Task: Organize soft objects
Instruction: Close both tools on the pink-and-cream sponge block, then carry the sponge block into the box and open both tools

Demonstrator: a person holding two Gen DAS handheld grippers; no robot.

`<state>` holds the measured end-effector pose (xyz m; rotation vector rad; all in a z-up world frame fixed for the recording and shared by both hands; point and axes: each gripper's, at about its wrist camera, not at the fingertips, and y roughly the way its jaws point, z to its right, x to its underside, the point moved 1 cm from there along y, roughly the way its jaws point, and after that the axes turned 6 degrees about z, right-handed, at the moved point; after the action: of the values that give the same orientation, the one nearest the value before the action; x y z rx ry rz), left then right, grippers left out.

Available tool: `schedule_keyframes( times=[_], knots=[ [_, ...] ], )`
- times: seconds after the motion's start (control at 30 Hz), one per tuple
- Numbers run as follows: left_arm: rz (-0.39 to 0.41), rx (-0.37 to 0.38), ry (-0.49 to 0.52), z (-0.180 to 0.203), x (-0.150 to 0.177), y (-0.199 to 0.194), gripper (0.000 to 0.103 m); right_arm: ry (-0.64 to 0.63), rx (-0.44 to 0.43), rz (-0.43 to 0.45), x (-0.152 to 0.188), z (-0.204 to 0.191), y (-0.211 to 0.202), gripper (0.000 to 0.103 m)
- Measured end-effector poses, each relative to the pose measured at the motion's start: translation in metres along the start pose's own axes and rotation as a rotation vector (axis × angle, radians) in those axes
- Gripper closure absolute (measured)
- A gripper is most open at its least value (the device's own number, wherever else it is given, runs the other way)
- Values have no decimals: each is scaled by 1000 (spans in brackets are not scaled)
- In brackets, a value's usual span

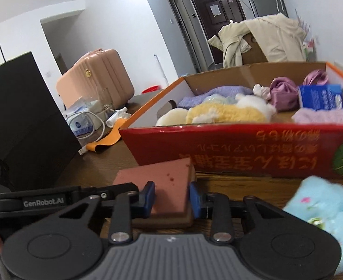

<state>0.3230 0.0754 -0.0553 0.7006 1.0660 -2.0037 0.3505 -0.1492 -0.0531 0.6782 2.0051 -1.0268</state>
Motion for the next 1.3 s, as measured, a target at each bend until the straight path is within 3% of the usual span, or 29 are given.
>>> schedule_keyframes(
  times=[0.3,0.6,0.73,1.03,1.3],
  knots=[
    [5,2,7,1,0,-1,51,133,-87,-11,5,26,4,68],
    [3,5,17,3,0,-2,51,94,-90,-4,6,22,2,69],
    [40,-13,10,17,0,-25,52,67,-80,1,6,14,-7,70],
    [96,77,60,75,18,-83,52,-7,-46,171,20,-23,-112,70],
    [86,170,126,123,5,-66,52,9,1,262,17,-4,-164,70]
  ],
)
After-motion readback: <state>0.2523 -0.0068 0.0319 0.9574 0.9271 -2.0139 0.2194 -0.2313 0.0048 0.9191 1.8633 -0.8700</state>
